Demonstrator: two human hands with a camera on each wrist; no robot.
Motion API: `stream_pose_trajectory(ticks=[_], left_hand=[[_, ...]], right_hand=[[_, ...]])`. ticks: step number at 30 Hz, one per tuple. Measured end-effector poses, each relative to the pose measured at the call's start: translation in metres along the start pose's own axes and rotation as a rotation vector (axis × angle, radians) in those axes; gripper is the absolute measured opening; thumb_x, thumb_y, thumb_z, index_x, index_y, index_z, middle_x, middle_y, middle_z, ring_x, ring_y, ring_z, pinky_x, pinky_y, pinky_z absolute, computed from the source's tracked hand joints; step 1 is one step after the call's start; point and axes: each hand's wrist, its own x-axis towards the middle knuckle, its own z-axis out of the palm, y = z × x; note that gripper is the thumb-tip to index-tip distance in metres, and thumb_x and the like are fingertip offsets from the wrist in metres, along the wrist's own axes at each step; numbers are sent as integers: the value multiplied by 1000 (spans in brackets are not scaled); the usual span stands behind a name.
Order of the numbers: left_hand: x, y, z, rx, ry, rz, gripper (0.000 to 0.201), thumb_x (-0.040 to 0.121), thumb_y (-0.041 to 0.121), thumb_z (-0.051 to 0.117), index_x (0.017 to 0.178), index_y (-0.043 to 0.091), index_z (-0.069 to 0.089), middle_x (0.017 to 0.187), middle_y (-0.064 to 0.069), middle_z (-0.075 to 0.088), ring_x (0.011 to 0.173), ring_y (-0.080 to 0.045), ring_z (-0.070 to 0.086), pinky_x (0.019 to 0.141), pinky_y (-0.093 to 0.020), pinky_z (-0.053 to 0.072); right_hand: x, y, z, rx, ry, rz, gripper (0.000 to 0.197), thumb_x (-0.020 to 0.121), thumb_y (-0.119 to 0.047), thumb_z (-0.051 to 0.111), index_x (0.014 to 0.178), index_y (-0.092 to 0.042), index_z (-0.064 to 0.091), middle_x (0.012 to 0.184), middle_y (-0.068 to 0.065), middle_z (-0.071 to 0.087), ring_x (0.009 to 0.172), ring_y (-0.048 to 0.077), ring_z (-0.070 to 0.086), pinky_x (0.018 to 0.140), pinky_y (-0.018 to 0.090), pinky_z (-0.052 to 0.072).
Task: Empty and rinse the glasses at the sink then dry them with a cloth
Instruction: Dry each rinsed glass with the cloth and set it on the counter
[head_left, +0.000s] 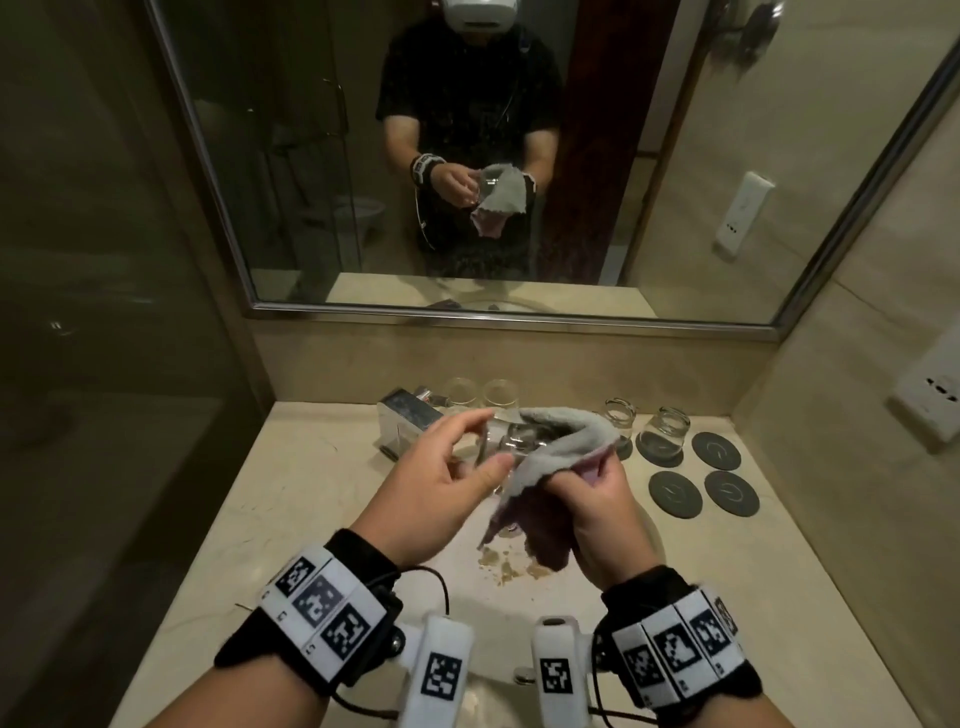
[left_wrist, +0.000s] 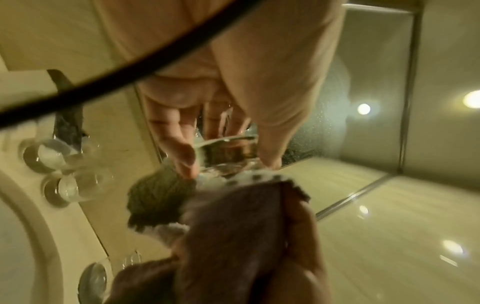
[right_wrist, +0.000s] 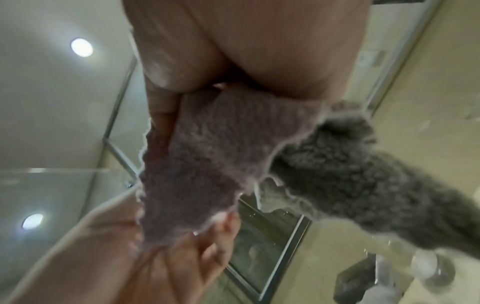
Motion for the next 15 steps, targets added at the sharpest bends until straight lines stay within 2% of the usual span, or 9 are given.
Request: stream_pose_trajectory(ticks=[2, 3, 5, 7, 8, 10, 11, 13, 15], left_hand=[[-3, -2, -1, 75, -29, 109, 50, 88, 25, 70, 132, 37, 50, 129, 19, 51, 95, 4, 57, 82, -15, 49], [-2, -3, -1, 61, -46, 98, 52, 88, 23, 71, 133, 37, 49, 129, 19, 50, 97, 9, 56, 81, -12, 47], [-1, 0, -1, -73, -47, -26, 54, 87, 39, 68, 136, 33, 46, 125, 13, 53, 81, 6, 63, 70, -14, 49], [2, -1, -3, -172, -23, -139, 65, 79, 63, 58, 131, 25, 52, 112, 2, 61, 64, -8, 66, 59, -25, 51], [3, -2, -4, -149, -24, -155, 63, 77, 64, 56, 125, 22, 56, 104, 0, 64, 60, -12, 65, 56, -28, 50], [0, -2, -4, -97, -40, -96, 47, 81, 53, 61, 118, 24, 60, 95, 6, 64, 61, -8, 63, 58, -24, 48], [-1, -2, -3, -64, -47, -39, 41, 84, 44, 66, 121, 27, 58, 98, 10, 62, 66, -3, 61, 62, -20, 48], [-3, -6, -4, 62, -52, 79, 47, 85, 29, 73, 127, 33, 54, 115, 18, 57, 80, -1, 58, 71, -15, 48], [-2, -8, -3, 65, -46, 62, 52, 84, 33, 73, 132, 36, 50, 126, 20, 53, 85, -7, 61, 73, -16, 51]], right_hand=[[2, 1, 1, 86, 23, 76, 63, 66, -24, 74, 116, 9, 53, 108, 29, 64, 101, 45, 62, 87, 58, 52], [2, 1, 2, 93, 25, 94, 68, 67, -28, 74, 119, 10, 51, 115, 33, 61, 107, 50, 59, 94, 64, 46], [2, 1, -1, 53, 5, 37, 67, 66, -24, 74, 121, 8, 52, 117, 33, 60, 110, 49, 58, 97, 61, 46], [2, 0, -4, -60, -11, -48, 65, 60, -13, 75, 120, 1, 53, 108, 23, 66, 100, 34, 66, 85, 44, 55], [2, -1, -4, -87, -18, -58, 63, 60, -7, 75, 119, -1, 53, 105, 20, 68, 95, 28, 68, 78, 38, 57], [3, -1, -3, -68, -36, -43, 50, 67, -4, 69, 115, -3, 55, 94, 17, 70, 83, 24, 70, 68, 33, 57], [5, -1, -3, -34, -33, -9, 41, 70, -10, 68, 109, -3, 58, 88, 15, 69, 77, 23, 69, 65, 34, 57], [7, -3, -1, 66, -43, 93, 30, 73, -20, 64, 98, -3, 59, 82, 13, 66, 73, 23, 67, 63, 36, 56], [6, -3, -2, 106, -63, 100, 31, 74, -19, 63, 100, -2, 59, 85, 14, 66, 75, 24, 66, 63, 36, 56]])
